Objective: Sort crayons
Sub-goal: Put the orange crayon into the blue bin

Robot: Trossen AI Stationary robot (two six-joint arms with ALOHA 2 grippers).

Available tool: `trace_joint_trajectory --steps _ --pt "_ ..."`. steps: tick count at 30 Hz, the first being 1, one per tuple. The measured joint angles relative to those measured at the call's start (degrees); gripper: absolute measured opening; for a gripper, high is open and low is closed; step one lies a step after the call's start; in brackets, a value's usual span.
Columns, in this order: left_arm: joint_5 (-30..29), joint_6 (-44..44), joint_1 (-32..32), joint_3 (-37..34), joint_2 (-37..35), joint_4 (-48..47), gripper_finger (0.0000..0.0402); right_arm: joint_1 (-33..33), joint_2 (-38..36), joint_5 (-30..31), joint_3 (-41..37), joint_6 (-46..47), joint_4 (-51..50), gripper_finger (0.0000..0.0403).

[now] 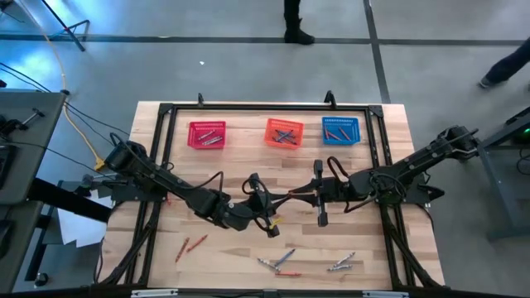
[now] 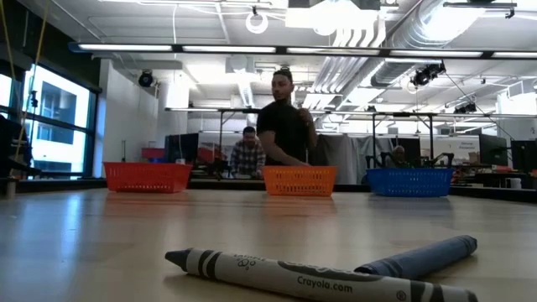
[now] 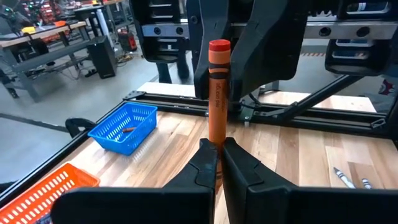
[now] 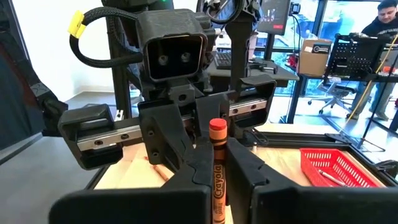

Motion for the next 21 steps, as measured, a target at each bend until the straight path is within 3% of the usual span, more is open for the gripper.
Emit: trace_joint_trajectory --steps 6,14,21 --pt "0.8 -1.6 0.0 0.0 0.0 1.0 0.0015 0.0 0.0 -0.2 0.0 0.2 0.1 0.0004" --pt "3.9 -1.6 0.1 0.0 0.0 2.6 0.0064 0.1 0.0 -0.5 0.0 0.3 -0.5 0.0002" --pt "4.2 -1.7 -0.4 0.0 0.0 2.6 0.0096 -0.7 -4.4 7.3 0.0 0.2 -9.4 0.0001"
